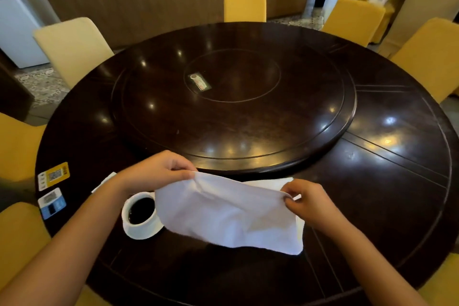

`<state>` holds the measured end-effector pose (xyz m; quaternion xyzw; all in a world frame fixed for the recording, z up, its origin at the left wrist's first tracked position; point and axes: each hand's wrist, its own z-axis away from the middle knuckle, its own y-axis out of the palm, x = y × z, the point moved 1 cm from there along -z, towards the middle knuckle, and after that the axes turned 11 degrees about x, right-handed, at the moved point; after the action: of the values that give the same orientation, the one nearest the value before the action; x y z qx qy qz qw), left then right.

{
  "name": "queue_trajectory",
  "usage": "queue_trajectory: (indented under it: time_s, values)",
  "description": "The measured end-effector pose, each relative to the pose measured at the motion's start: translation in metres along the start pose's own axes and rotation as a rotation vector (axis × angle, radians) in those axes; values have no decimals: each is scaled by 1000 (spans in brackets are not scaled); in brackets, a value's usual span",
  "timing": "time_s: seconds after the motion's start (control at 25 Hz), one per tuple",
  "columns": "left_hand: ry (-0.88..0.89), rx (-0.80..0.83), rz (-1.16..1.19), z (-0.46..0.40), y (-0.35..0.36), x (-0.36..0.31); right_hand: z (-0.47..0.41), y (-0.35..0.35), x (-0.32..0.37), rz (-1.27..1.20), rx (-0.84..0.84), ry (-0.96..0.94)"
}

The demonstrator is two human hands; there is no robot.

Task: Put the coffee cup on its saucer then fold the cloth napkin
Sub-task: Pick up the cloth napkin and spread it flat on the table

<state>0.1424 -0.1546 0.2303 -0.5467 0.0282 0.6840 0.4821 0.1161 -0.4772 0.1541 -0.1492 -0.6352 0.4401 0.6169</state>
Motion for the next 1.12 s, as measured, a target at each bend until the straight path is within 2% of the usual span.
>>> queue_trajectory:
  time_s: [0.08,0.16,0.28,0.36,0.48,0.64,0.76,0.84,0.92,1.0,1.12]
  values:
    - [-39,103,48,14,-19,4,-1,-15,-5,90,151,59]
    - [-110,226,-16,19,-32,12,-5,-26,-10,143,321,106]
    - [-214,267,-198,9,-34,28,-20,-39,-7,168,337,89]
    - [-268,120,-261,-6,-35,40,-38,-49,-2,257,282,68]
    - [-312,-218,-329,-32,-56,43,-72,-74,11,362,131,44]
    - [-268,-641,-342,-56,-119,-5,-112,-140,48,340,-230,52]
    - [0,-925,-460,-47,-164,-72,-120,-201,89,371,-607,-41]
    - [231,-1164,-665,-31,-181,-108,-113,-232,112,392,-807,-150]
    - [381,-1353,-811,-17,-179,-125,-99,-246,121,390,-974,-267]
    - [443,-1433,-857,-9,-159,-121,-83,-239,114,378,-1081,-352]
    - [425,-1372,-868,-10,-103,-74,-60,-197,78,359,-1014,-419]
